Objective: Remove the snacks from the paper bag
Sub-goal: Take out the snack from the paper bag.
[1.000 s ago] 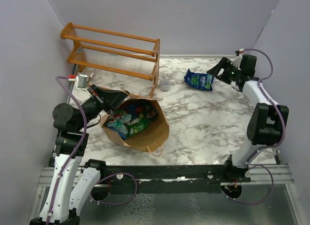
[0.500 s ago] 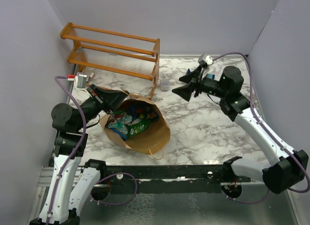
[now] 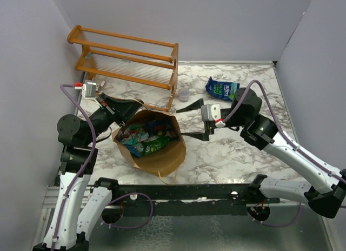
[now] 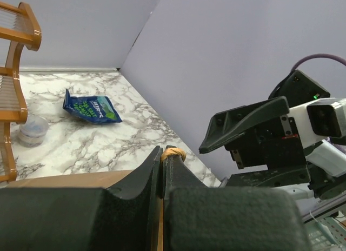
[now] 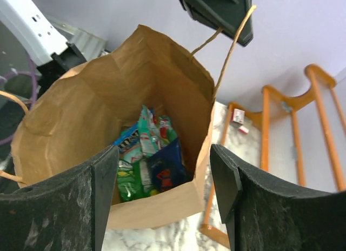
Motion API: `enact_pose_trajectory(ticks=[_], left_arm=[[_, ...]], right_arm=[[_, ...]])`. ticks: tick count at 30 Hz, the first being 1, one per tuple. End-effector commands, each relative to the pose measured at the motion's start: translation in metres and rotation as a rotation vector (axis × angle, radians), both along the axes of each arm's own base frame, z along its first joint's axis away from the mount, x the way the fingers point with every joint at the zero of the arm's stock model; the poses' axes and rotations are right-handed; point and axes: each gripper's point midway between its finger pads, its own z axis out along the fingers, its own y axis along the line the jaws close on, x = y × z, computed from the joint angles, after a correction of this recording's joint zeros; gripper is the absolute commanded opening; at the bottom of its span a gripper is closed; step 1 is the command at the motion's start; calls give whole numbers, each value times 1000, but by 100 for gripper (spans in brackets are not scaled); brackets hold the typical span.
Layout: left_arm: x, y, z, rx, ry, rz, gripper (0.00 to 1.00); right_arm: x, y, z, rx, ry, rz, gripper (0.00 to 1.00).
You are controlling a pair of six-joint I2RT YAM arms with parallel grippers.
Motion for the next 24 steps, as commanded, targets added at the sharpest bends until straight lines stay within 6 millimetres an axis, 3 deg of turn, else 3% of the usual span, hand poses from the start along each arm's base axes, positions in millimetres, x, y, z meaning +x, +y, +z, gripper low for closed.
enact_pose_trajectory(ticks=[1,4,7,12,17,24], left_arm=[[-3,3,18,-29,-46,20,0],[-1,3,19,-30,-45,26,0],[1,4,20,-32,-41,31,0],[0,4,24,-35,-49,31,0],[-6,2,31,-36,-68,11,0],[-11,2,35,-52,-77,4,0]], right_arm=[[-7,4,7,-51,-220,55,65],[-15,27,-1,-117,-278,44,65],[-18,52,-20,-218,-304,49,67],[-2,80,-58,-389,-396,-58,66],[37,85,-92,-522,-480,-217,61],[64,87,-118,-619,-556,-307,63]])
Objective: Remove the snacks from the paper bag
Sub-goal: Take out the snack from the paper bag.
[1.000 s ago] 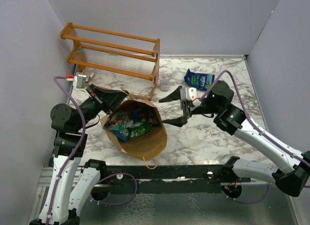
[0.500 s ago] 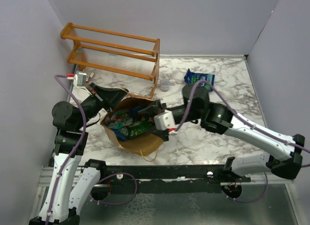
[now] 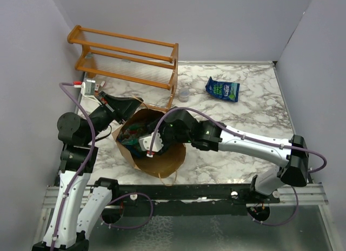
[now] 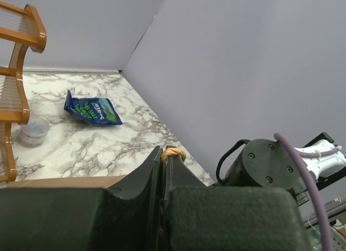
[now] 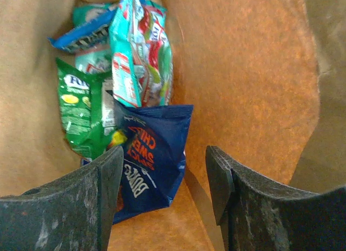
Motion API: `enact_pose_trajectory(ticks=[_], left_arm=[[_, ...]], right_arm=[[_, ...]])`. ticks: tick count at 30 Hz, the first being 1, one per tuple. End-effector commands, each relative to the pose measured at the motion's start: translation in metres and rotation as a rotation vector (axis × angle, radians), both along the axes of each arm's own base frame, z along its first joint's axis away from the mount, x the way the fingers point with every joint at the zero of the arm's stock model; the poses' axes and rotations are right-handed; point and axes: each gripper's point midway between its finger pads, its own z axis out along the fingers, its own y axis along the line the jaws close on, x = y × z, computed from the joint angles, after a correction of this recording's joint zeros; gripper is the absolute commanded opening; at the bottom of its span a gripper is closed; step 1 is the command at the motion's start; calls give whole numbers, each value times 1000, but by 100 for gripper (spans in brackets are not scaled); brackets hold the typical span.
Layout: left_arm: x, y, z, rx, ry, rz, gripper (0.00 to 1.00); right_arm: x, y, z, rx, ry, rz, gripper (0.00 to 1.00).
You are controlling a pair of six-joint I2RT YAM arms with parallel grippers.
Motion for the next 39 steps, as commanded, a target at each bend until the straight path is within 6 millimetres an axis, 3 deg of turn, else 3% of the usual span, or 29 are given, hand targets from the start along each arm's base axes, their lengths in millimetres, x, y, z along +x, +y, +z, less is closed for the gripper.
enact_pose_trajectory(ticks=[1,13,20,22,27,32,34,39], left_arm=[[-17,0,31,-38,-96,-22,0],[-20,-1,33,-49,-101,-36,0],[-23,0,34,-47,-106,-32,0],[-24,0,34,-43,-106,-30,0],[-23,1,34,-42,-105,-23,0],[-21,1,31,-35,-99,-16,0],[-20,1,30,-30,-97,-13,0],[-19,2,28,-25,-92,-7,0]], right_arm=[[35,-5,-5,-65,-148,-129,65],[55,15,-30,-104,-211,-156,75],[58,28,-40,-101,-218,-135,71],[58,30,-44,-105,-216,-131,63],[56,29,-42,-99,-207,-126,34],[46,25,-20,-38,-192,-100,9],[40,23,-8,-3,-189,-81,2],[30,17,21,74,-175,-62,1]])
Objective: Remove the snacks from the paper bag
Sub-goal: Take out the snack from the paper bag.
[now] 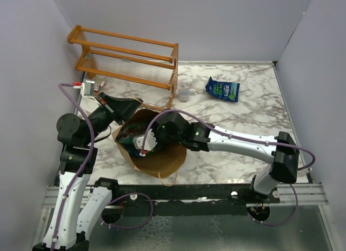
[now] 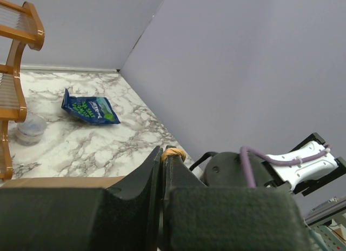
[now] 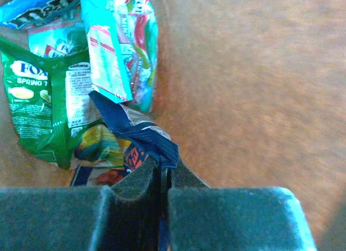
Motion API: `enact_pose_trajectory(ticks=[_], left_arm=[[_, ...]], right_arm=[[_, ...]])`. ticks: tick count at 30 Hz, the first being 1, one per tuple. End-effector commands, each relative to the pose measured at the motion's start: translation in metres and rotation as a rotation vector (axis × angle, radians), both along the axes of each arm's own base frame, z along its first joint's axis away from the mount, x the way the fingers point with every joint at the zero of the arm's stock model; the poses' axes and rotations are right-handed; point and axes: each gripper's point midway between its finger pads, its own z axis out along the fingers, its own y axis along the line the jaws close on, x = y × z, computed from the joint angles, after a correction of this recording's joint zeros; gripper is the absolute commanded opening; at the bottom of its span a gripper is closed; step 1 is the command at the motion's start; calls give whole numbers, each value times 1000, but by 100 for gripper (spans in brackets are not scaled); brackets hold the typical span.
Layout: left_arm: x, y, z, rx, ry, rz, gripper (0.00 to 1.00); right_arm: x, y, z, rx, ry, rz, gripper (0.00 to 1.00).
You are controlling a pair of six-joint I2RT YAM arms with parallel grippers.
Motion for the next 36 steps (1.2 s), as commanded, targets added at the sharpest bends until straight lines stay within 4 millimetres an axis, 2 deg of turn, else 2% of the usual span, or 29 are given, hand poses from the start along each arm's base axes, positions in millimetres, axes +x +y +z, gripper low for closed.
enact_pose_trajectory(ticks=[1,11,15,19,22,24,26,29,33,36], left_arm=[[-13,2,26,-12,-97,-1,0],[-9,2,18,-3,-78,4,0],[-9,2,18,-4,-77,5,0],[-9,1,18,-4,-75,4,0],[-9,1,18,-3,-74,3,0],[-9,1,17,-2,-74,4,0],[-8,1,17,-1,-72,3,0],[-7,1,16,-1,-68,2,0],[-7,1,16,0,-68,0,0],[-8,1,16,2,-69,0,0]], right_arm=[[-16,0,62,172,-13,59,1],[-67,-22,148,427,68,221,1],[-91,-35,193,585,97,302,1],[-125,-58,245,748,105,438,1],[-151,-81,275,843,89,542,1],[-157,-97,294,927,73,551,1],[-155,-113,312,1022,46,517,1],[-134,-136,332,1165,3,372,1],[-75,-168,338,1333,-83,5,1],[-29,-195,321,1372,-234,-327,1]])
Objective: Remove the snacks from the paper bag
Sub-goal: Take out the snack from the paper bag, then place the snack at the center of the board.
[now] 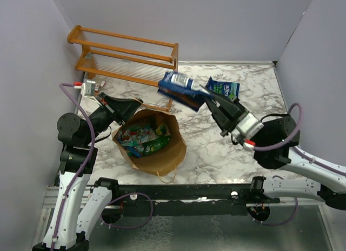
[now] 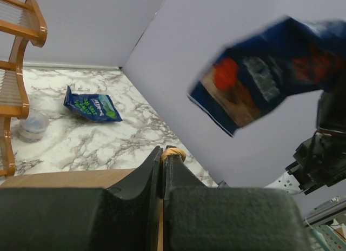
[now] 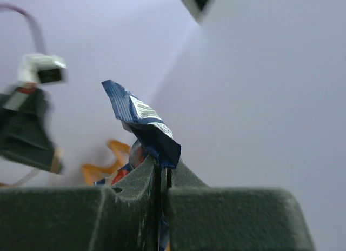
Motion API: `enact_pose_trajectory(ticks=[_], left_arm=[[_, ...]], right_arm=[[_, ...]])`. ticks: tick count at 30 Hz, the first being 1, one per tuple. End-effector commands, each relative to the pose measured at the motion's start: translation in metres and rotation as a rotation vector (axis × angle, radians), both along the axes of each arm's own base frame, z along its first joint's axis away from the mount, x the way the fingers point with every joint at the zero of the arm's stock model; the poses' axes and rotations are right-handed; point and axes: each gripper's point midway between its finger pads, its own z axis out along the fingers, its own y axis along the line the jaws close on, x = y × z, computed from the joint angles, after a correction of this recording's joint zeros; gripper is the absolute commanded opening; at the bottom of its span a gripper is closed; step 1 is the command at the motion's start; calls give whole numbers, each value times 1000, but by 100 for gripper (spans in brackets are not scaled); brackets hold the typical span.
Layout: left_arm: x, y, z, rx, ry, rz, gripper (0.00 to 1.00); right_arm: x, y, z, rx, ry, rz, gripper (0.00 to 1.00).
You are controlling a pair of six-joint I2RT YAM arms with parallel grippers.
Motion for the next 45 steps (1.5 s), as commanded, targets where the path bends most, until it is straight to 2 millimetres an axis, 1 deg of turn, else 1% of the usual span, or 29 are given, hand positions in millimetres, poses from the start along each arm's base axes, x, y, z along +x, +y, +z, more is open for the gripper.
enact_pose_trajectory(ticks=[1,3,5,6,7,9,11,13,14,16,18,21,22,24,29,33,35,38,39,41,43,45], left_arm=[[-9,1,20,-9,-75,-4,0],[-8,0,20,-9,-75,-4,0],[-8,0,19,-9,-72,-8,0],[-9,0,20,-9,-75,-8,0],[-9,0,20,-9,-74,-7,0],[-9,0,20,-10,-76,-8,0],[-9,0,20,-10,-74,-9,0],[-8,0,20,-10,-72,-11,0],[-7,0,20,-10,-70,-10,0],[-8,-1,20,-11,-70,-13,0],[-7,-1,21,-11,-69,-15,0],[-6,-1,20,-13,-64,-15,0],[-6,-1,19,-14,-63,-14,0],[-5,-1,19,-15,-61,-13,0],[-7,-1,20,-25,-57,-15,0],[-12,0,25,-31,-65,-12,0],[-14,2,27,-29,-65,-4,0],[-16,2,27,-29,-62,-1,0],[-16,2,28,-30,-63,-1,0],[-17,2,28,-33,-64,-1,0],[-17,2,28,-35,-64,-4,0],[-16,1,27,-41,-64,-12,0]], right_arm=[[84,-55,-18,220,177,-545,1],[110,-70,-35,253,232,-650,1],[141,-75,-61,229,322,-677,1],[156,-76,-78,207,381,-672,1],[177,-89,-94,202,434,-702,1],[203,-97,-130,176,528,-707,1],[227,-108,-167,170,618,-739,1],[248,-120,-202,202,728,-770,1],[258,-130,-218,265,797,-799,1],[272,-147,-241,373,896,-822,1],[282,-152,-252,422,950,-749,1],[302,-161,-260,568,1063,-633,1],[309,-162,-266,603,1101,-604,1],[321,-162,-265,661,1113,-567,2],[351,-155,-260,778,1121,-517,1],[373,-163,-257,915,1084,-516,1],[385,-171,-261,978,1067,-556,1],[398,-197,-278,1102,1048,-671,1],[402,-207,-287,1144,1049,-706,1],[413,-220,-307,1193,1078,-742,1],[423,-227,-330,1193,1118,-754,1],[429,-229,-357,1169,1152,-770,1]])
